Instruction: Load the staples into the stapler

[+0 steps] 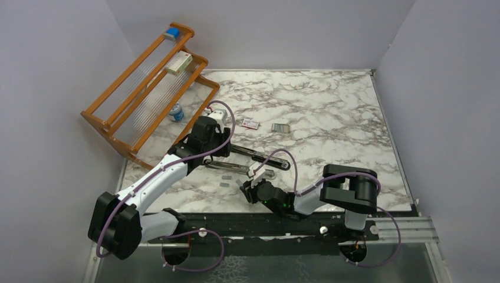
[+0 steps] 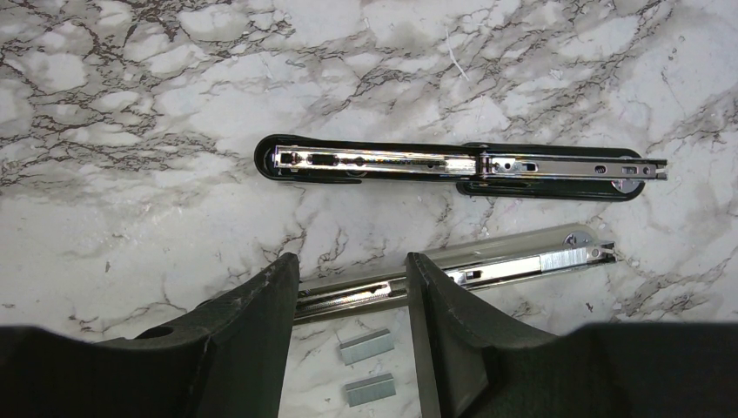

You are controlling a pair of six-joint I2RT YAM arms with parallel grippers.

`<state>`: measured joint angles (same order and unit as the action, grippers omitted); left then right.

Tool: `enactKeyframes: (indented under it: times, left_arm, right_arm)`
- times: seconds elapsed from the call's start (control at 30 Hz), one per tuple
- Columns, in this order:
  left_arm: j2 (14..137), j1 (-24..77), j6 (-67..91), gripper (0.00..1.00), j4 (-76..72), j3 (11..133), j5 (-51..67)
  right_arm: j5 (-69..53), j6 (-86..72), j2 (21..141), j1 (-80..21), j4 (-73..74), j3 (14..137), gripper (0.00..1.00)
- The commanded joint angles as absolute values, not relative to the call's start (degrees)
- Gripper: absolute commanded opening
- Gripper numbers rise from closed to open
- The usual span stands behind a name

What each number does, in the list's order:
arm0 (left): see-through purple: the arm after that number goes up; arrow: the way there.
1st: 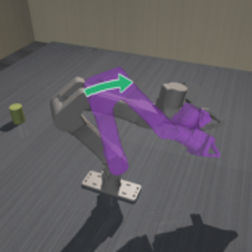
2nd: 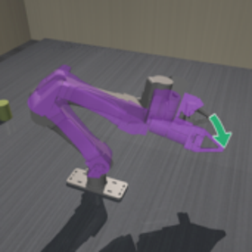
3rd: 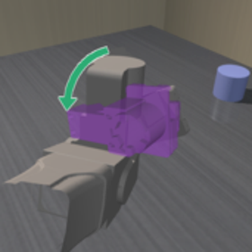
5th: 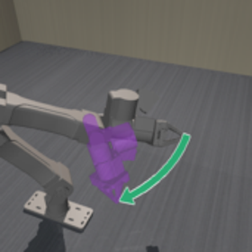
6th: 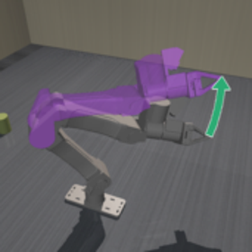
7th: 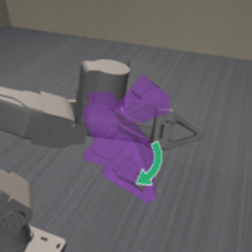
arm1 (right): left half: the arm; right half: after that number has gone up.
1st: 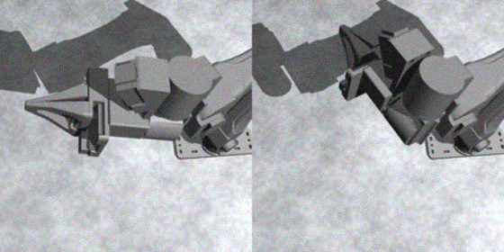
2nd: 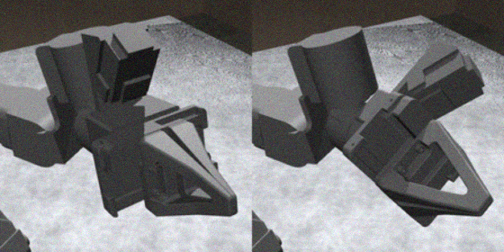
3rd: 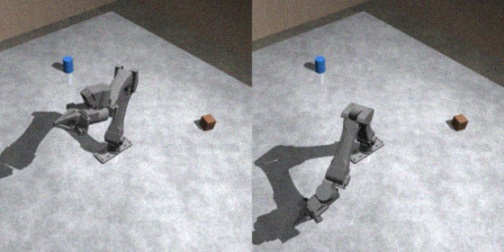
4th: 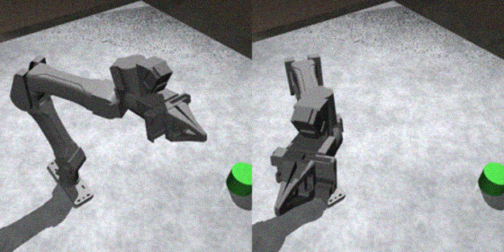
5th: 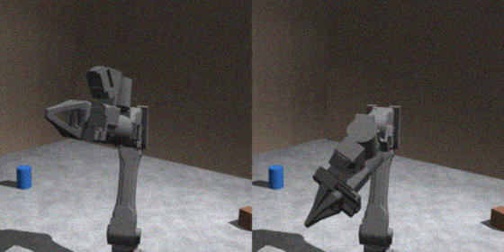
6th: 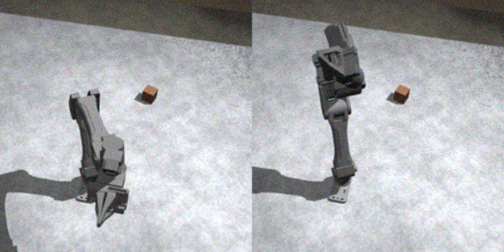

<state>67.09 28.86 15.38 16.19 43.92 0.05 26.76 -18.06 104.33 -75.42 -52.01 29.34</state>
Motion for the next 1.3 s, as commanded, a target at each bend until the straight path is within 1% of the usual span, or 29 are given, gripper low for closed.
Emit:
enactKeyframes:
  times: [0.0,0.33,0.43,0.73,0.87,1.03,1.17,1.27]
  left_arm:
    - [67.4,28.5,14.9,0.52,16.4,44.0,0.2]
    - [67.4,28.5,14.9,0.52,16.4,43.9,0.1]
    - [67.5,28.4,14.9,0.52,16.4,43.9,0.2]
    - [67.7,28.4,14.9,0.52,16.4,44.0,0.4]
    - [67.7,28.3,15.0,0.52,16.4,44.0,0.3]
    - [67.9,28.3,15.0,0.52,16.4,43.8,0.4]
    - [67.3,28.3,15.5,0.52,16.0,43.6,0.5]
    - [66.4,28.2,15.6,0.52,15.0,43.1,0.5]
  right_arm:
    - [27.0,-19.3,107.9,-76.1,-44.1,27.4,0.33]
    - [26.5,-18.4,109.7,-76.0,-43.9,29.1,0.32]
    - [26.5,-18.4,109.7,-76.0,-43.7,29.0,0.27]
    - [26.6,-18.3,110.0,-76.0,-43.3,29.6,0.17]
    - [27.1,-18.0,108.7,-76.0,-44.9,28.6,0.11]
    - [21.8,-11.4,101.7,-76.0,-48.4,27.7,0.08]
    - [16.1,-6.0,90.2,-75.9,-40.8,29.6,0.08]
    - [11.9,-1.9,82.0,-73.8,-32.9,30.4,0.07]
